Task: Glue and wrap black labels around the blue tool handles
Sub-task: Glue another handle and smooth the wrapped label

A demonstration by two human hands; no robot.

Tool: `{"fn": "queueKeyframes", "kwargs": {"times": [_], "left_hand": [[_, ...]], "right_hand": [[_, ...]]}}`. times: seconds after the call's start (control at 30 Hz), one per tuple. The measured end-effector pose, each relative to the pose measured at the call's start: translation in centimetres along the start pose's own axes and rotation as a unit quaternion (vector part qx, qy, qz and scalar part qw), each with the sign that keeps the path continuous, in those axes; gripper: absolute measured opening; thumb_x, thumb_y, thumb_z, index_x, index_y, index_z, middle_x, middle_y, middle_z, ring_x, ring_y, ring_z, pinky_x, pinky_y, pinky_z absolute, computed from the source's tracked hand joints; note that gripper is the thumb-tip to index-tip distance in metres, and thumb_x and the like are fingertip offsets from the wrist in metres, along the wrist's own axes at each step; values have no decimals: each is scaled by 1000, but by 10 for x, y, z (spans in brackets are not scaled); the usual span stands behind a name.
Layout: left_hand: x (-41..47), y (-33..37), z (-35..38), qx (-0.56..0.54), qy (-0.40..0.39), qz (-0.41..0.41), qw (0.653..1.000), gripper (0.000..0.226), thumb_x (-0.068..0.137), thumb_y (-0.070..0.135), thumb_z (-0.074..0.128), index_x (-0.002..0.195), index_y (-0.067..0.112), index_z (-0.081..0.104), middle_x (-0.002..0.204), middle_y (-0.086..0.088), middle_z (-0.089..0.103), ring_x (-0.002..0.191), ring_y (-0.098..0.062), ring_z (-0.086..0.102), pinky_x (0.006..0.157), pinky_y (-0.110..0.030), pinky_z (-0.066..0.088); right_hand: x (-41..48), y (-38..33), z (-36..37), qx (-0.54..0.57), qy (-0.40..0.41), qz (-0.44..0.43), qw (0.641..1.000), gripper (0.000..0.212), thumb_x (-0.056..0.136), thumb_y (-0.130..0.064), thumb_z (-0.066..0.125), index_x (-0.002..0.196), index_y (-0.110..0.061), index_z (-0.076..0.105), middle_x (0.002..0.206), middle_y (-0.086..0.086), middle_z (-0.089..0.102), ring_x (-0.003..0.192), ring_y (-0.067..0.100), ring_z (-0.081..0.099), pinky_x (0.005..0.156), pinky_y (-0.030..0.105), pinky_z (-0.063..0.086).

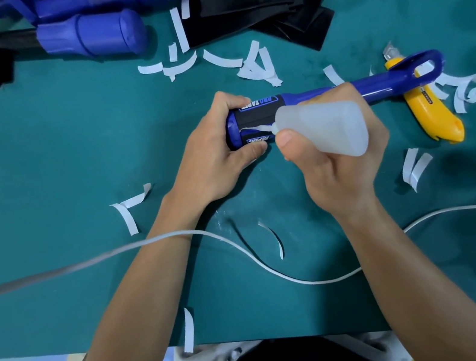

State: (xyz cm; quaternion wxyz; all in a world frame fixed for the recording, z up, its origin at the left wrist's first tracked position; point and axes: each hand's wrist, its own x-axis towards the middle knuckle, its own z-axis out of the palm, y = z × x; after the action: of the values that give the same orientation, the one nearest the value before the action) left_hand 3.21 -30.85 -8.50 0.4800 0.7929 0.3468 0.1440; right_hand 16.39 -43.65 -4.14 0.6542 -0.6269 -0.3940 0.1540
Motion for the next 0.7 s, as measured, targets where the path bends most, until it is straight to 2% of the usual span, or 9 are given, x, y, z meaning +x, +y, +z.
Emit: {"fn": "queueKeyframes", "kwargs": {"times": [0.13, 0.3, 0.43, 0.57, 0.7], "left_hand": [[-1, 1, 0, 6, 2, 3, 1000, 51, 86, 37, 83, 118, 43, 44, 118, 21, 64, 99, -15, 65, 87, -42, 57], [-1, 1, 0, 5, 1, 5, 1000, 51, 85, 37, 83, 120, 40, 45, 117, 21, 64, 97, -14, 64, 87, -39, 57], [0, 0, 0, 8, 3, 6, 1000, 52, 85, 38, 83, 121, 40, 45, 117, 20, 64, 98, -13, 64, 87, -35, 55], [0, -1, 0, 6, 3, 3, 1000, 52, 84, 38, 82, 121, 40, 46, 115, 19, 64, 96, -13, 63, 85, -34, 55], [0, -1, 1, 0, 1, 1, 1000, 51, 85, 36, 82, 121, 40, 46, 116, 21, 64, 95, -10, 63, 85, -32, 54]], "right_hand": [[0, 0, 0, -8, 5, 2, 1000, 16, 90, -21, 75, 91, -14, 61, 86, -30, 60, 68, 7, 59, 66, 14, 44], [1, 0, -1, -15, 4, 9, 1000, 17, 90, -21, 75, 91, -14, 60, 78, -10, 63, 62, 17, 59, 62, 18, 43], [1, 0, -2, -15, 4, 9, 1000, 16, 91, -21, 75, 92, -16, 60, 72, -5, 63, 61, 18, 58, 61, 19, 43], [2, 1, -3, -13, 0, 6, 1000, 15, 91, -19, 75, 93, -20, 61, 75, -3, 62, 63, 17, 58, 62, 18, 44], [3, 4, -4, -25, -4, 6, 1000, 13, 91, -19, 74, 90, -11, 64, 73, 1, 62, 64, 20, 59, 62, 20, 44]]}}
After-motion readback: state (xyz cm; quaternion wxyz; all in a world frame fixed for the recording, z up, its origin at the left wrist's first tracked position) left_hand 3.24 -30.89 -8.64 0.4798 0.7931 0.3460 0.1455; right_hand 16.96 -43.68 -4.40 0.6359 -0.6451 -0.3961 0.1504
